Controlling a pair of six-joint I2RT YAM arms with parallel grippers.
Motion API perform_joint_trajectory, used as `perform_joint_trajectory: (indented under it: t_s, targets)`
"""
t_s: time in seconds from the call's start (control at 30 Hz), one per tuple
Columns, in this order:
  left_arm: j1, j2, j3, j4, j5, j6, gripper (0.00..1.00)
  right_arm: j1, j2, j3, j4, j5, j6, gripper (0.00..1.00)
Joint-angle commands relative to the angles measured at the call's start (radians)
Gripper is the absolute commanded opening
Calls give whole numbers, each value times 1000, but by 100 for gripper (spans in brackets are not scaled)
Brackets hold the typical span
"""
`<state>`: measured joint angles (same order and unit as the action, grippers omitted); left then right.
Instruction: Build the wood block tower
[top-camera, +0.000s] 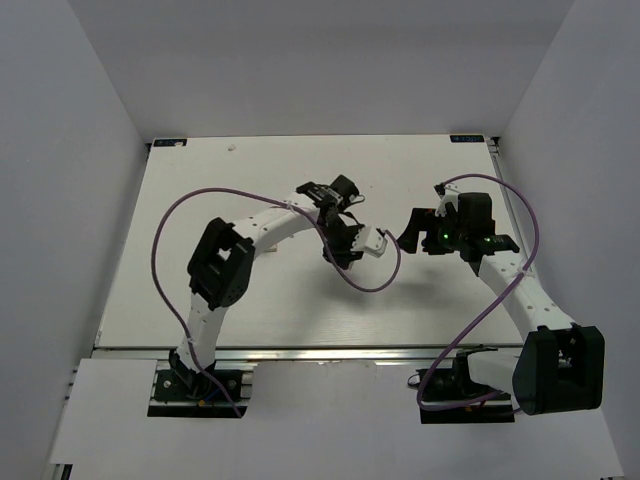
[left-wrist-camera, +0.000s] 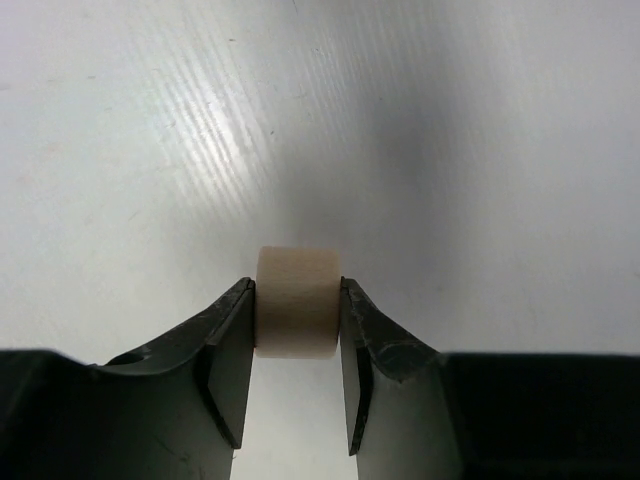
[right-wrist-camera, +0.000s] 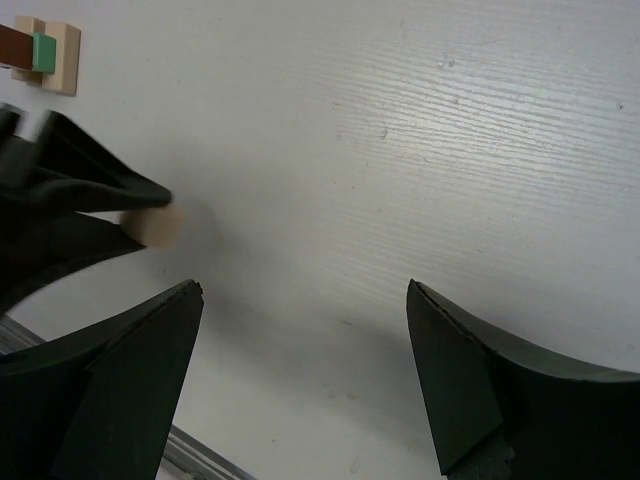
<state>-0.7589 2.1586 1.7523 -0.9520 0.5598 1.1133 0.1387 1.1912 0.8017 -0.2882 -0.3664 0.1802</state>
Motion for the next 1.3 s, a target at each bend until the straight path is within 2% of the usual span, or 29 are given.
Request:
perform_joint_trajectory:
  t_s: [0.0, 0.27, 0.47, 0.67, 0.8, 0.9, 1.1, 1.27]
  targets:
    - [61, -198, 6, -59, 20, 14, 15, -4, -12, -7, 23, -6, -1, 87]
    - [243, -400, -71, -131, -50, 102, 17, -4, 4, 8, 8, 46, -1, 87]
    - [420, -467, -60, -224, -26, 206, 17, -4, 24, 14, -5, 90, -4, 87]
    - [526, -462, -48, -266, -40, 266, 20, -4, 39, 24, -12, 112, -7, 87]
    - [558, -447, -27, -295, -6, 296, 21, -4, 42, 24, -16, 119, -8, 87]
    - [556, -445, -22, -258, -17, 232, 23, -4, 42, 27, -17, 135, -11, 87]
    - [556, -503, -128, -186, 14, 220, 24, -4, 50, 24, -11, 124, -10, 87]
    - [558, -496, -137, -160, -4, 198, 24, -4, 50, 27, -17, 112, -10, 86]
